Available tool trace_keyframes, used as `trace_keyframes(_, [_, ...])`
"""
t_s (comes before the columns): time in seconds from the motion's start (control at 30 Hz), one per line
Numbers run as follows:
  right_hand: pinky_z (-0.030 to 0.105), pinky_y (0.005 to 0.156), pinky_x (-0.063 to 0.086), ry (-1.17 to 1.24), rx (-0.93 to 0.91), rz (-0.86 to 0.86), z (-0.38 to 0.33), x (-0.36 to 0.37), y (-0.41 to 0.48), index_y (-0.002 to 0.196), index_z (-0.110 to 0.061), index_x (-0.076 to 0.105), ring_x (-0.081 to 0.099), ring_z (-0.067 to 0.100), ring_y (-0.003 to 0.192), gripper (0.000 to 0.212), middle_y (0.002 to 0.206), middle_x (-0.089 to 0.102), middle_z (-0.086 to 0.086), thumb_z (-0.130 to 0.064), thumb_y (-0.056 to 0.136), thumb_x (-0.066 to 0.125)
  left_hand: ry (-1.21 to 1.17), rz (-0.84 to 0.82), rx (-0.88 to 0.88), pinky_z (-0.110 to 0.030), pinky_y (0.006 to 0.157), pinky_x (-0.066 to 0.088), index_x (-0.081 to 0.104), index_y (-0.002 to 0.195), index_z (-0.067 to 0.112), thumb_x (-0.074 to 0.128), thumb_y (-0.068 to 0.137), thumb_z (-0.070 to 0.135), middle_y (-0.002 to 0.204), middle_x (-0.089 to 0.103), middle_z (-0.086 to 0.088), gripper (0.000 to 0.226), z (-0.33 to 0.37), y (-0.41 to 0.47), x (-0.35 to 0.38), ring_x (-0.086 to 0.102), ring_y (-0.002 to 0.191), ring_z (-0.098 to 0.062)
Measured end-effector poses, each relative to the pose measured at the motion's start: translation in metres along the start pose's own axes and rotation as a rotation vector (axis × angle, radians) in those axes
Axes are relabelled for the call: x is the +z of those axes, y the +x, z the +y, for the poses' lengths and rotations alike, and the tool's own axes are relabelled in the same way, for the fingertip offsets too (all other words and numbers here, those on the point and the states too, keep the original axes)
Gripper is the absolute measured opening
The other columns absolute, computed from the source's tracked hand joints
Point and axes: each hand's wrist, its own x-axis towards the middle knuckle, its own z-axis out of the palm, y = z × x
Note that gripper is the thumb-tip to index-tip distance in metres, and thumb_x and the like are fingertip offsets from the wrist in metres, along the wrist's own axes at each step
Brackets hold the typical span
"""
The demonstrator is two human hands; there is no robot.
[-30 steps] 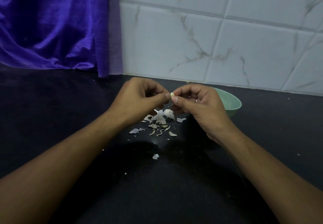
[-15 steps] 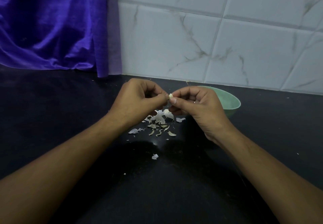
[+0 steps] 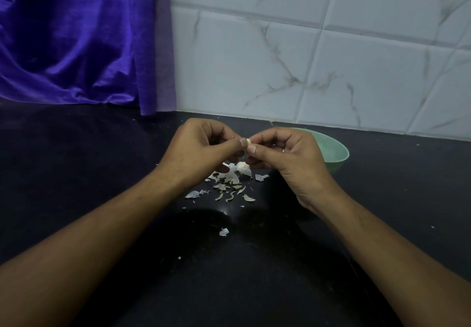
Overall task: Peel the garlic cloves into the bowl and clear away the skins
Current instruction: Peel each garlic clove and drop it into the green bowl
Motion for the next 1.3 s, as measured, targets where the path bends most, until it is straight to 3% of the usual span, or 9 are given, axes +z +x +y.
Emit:
trace_keyframes(0.3, [0.045, 0.08, 0.063, 0.023, 0.018, -0.007, 0.0012, -0.0004, -0.0006, 0.097, 0.004, 0.074, 0.073, 0.023, 0.073, 0.012, 0.087, 0.076, 0.023, 0.0, 0.087, 0.077, -0.062, 0.012, -0.037, -0.036, 0.066, 0.061, 0.077, 0.08, 0.005, 0.076, 0.091, 0.014, 0.078, 0.077, -0.011, 0.014, -0.0004, -0.0004, 0.0022, 0.076, 0.078, -0.024])
trace_keyframes(0.57, [0.033, 0.073, 0.064, 0.073, 0.035, -0.014, 0.0021, 0.0029, -0.0007, 0.097, 0.004, 0.073, 0.073, 0.02, 0.071, 0.01, 0.082, 0.076, 0.016, 0.002, 0.087, 0.075, -0.044, 0.055, -0.032, -0.03, 0.059, 0.058, 0.076, 0.074, 0.008, 0.077, 0.079, 0.02, 0.074, 0.077, -0.01, 0.013, -0.0006, -0.0012, 0.0046, 0.075, 0.074, -0.023])
trace_keyframes(0.8, [0.038, 0.075, 0.064, 0.096, 0.06, 0.004, 0.0019, 0.003, -0.001, 0.098, 0.002, 0.073, 0.072, 0.023, 0.072, 0.01, 0.082, 0.075, 0.017, 0.0, 0.088, 0.075, 0.085, 0.088, 0.009, -0.034, 0.061, 0.061, 0.079, 0.079, 0.017, 0.078, 0.087, 0.017, 0.072, 0.077, -0.003, 0.008, -0.0005, -0.001, 0.0037, 0.075, 0.072, -0.026])
trace_keyframes(0.9, [0.038, 0.074, 0.064, 0.084, 0.056, 0.0, 0.0022, 0.0032, -0.0011, 0.097, 0.002, 0.073, 0.073, 0.022, 0.07, 0.009, 0.08, 0.075, 0.014, 0.001, 0.088, 0.075, 0.229, 0.108, 0.094, -0.03, 0.058, 0.056, 0.079, 0.079, 0.021, 0.078, 0.087, 0.02, 0.068, 0.074, 0.005, 0.008, -0.0001, -0.0014, 0.0024, 0.067, 0.06, -0.009])
trace_keyframes(0.97, [0.038, 0.074, 0.064, 0.077, 0.052, -0.001, 0.0025, 0.0034, -0.0014, 0.098, 0.003, 0.072, 0.073, 0.023, 0.07, 0.01, 0.08, 0.075, 0.015, 0.001, 0.089, 0.074, 0.284, 0.113, 0.131, -0.019, 0.054, 0.047, 0.077, 0.077, 0.022, 0.078, 0.087, 0.023, 0.065, 0.072, 0.009, 0.01, 0.0011, -0.002, 0.0024, 0.061, 0.055, 0.0])
trace_keyframes(1.07, [0.036, 0.072, 0.064, 0.076, 0.056, -0.002, 0.0022, 0.0039, -0.0016, 0.099, 0.003, 0.071, 0.073, 0.024, 0.071, 0.01, 0.083, 0.074, 0.018, 0.002, 0.09, 0.074, 0.318, 0.112, 0.14, -0.015, 0.055, 0.044, 0.076, 0.076, 0.022, 0.076, 0.086, 0.023, 0.066, 0.071, 0.011, 0.01, 0.0013, -0.002, 0.0026, 0.061, 0.055, 0.0])
trace_keyframes(1.3, [0.037, 0.071, 0.062, 0.147, 0.107, -0.053, 0.0028, 0.0064, -0.0005, 0.101, -0.003, 0.069, 0.071, 0.025, 0.073, 0.009, 0.086, 0.07, 0.018, -0.003, 0.093, 0.07, 0.296, 0.094, 0.136, -0.021, 0.056, 0.051, 0.073, 0.077, 0.022, 0.074, 0.087, 0.025, 0.067, 0.071, 0.011, 0.011, 0.0017, -0.0011, 0.0028, 0.061, 0.057, 0.0])
